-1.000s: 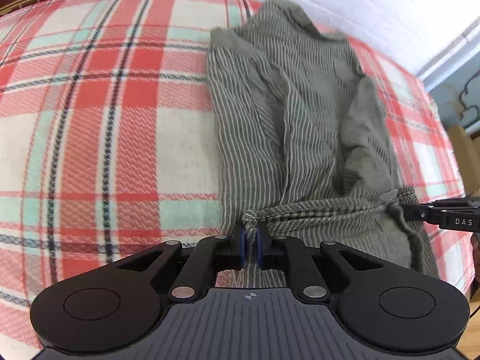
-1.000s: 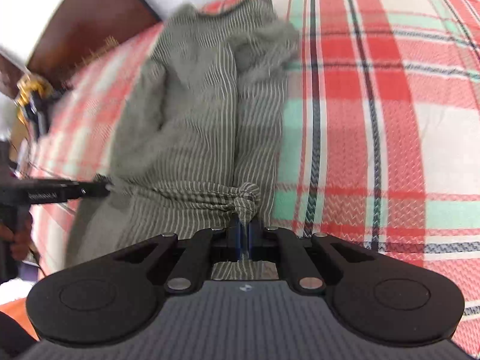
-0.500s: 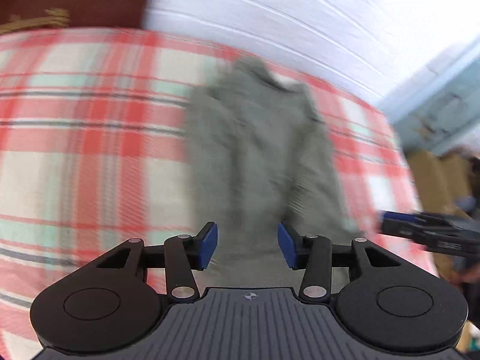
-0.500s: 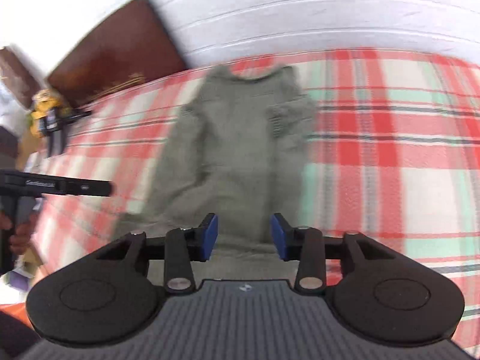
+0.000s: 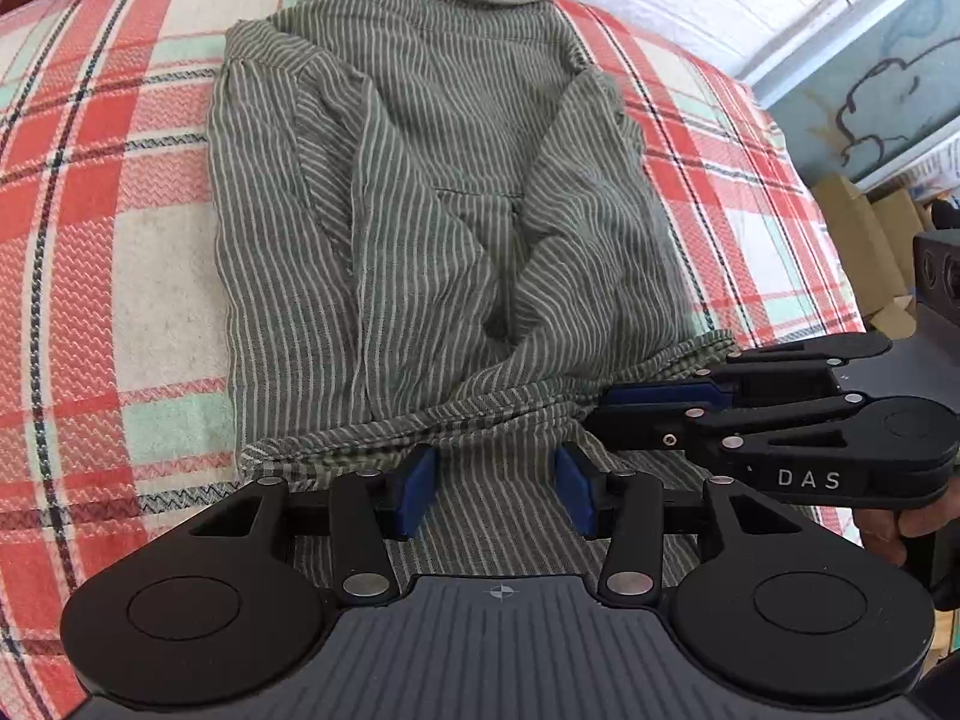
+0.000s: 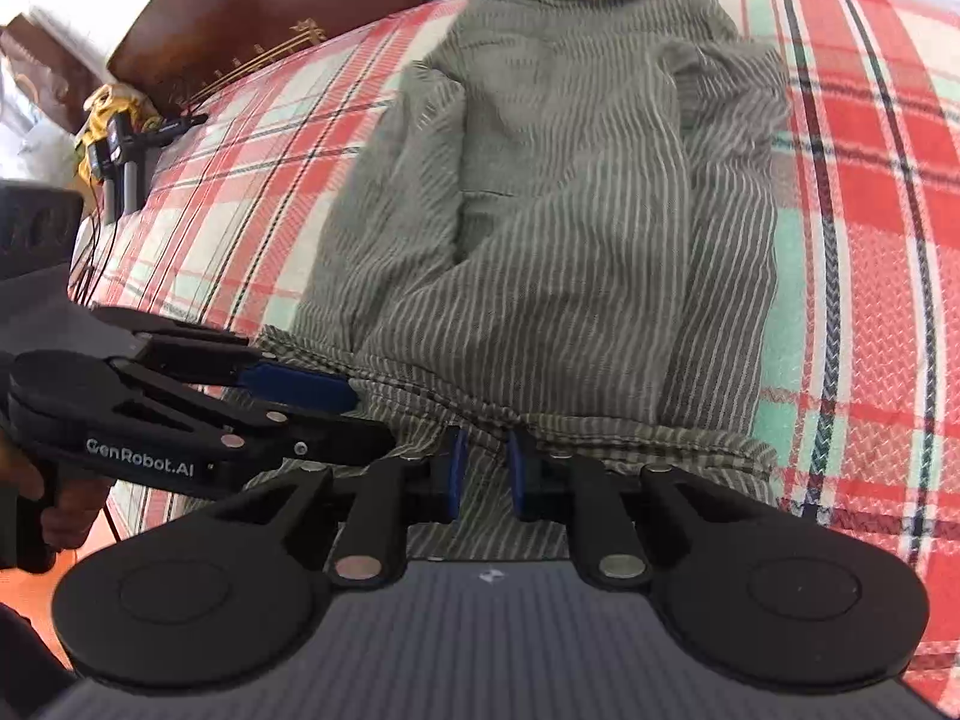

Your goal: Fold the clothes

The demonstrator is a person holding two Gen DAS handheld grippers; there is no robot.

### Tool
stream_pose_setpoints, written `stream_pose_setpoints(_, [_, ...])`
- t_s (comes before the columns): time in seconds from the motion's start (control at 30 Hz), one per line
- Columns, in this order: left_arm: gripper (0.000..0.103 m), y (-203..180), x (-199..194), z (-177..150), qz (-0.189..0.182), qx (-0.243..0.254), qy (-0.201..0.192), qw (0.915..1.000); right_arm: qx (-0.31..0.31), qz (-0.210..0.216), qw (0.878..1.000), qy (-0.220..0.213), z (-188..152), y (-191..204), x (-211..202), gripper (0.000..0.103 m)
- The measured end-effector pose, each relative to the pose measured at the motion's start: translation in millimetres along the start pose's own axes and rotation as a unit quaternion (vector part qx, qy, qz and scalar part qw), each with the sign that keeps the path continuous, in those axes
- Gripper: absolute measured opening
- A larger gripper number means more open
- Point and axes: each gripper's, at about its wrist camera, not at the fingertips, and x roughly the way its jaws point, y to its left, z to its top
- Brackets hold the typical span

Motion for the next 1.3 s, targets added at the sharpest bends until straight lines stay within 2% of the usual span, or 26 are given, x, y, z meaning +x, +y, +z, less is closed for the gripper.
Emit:
stream_pose_setpoints(0.17, [0.061,3.5,4.8,1.5,-0.001,-0.009,-0.004,1.0000,0.010,0.005,1.000,-0.004,-2.8,-3.8,3.7,0.016])
stream_pose_setpoints(0.23, [0.060,3.9,-1.0,3.6,-0.004,-0.014,-0.001,0.9999,0.011,0.007,1.000,-0.002,-0.2,-3.7,-2.0,0.016])
stream_pose_setpoints(0.3, [0.061,0.4,-14.0,3.4,-0.001,-0.011,-0.008,0.9999,0.015,0.010,1.000,-0.018,5.1,-1.9,-11.9,0.020])
stream_pose_setpoints(0.4, [0.069,-4.2,-35.3,-4.4,0.022,0.022,-0.020,0.9993,0.012,0.005,0.999,-0.037,2.2,-4.5,-34.7,0.021])
stream_pose_setpoints(0.47, [0.070,0.9,-40.1,-14.0,0.041,0.031,-0.016,0.9986,0.019,-0.006,0.999,-0.037,-3.2,-12.1,-44.9,0.021])
stream_pose_setpoints(0.63, [0.070,21.4,-26.4,-26.5,0.032,-0.019,-0.013,0.9992,0.059,-0.031,0.998,-0.012,-20.6,-36.6,-36.1,0.020])
stream_pose_setpoints(0.73, [0.075,19.5,-21.8,-22.2,0.031,-0.022,-0.015,0.9991,0.065,-0.031,0.997,-0.010,-22.1,-38.6,-30.5,0.018])
stream_pose_setpoints(0.83, [0.073,20.7,-32.7,-11.0,0.023,-0.019,-0.015,0.9994,0.058,-0.021,0.998,-0.003,-11.5,-39.7,-37.6,0.020])
stream_pose_setpoints(0.93, [0.075,30.1,-58.5,11.4,0.035,-0.015,-0.058,0.9976,0.057,-0.014,0.997,-0.049,13.1,-45.5,-61.1,0.026])
stream_pose_setpoints(1.0, [0.077,43.3,-65.2,32.8,0.055,-0.018,-0.076,0.9954,0.055,-0.017,0.995,-0.081,35.6,-51.0,-72.5,0.045])
stream_pose_setpoints(1.03, [0.077,50.6,-66.1,43.9,0.066,-0.020,-0.083,0.9942,0.051,-0.023,0.994,-0.092,48.4,-55.0,-73.5,0.046])
stream_pose_setpoints(1.17, [0.076,74.4,-53.1,83.0,0.101,-0.025,-0.083,0.9910,0.044,-0.055,0.992,-0.103,89.6,-73.5,-64.9,0.046])
stream_pose_setpoints(1.23, [0.076,78.9,-51.3,94.1,0.094,-0.024,-0.083,0.9918,0.040,-0.048,0.993,-0.099,99.2,-72.3,-59.1,0.043])
stream_pose_setpoints(1.3, [0.076,80.6,-52.6,102.2,0.078,-0.022,-0.085,0.9931,0.033,-0.028,0.994,-0.097,105.0,-69.2,-54.0,0.030])
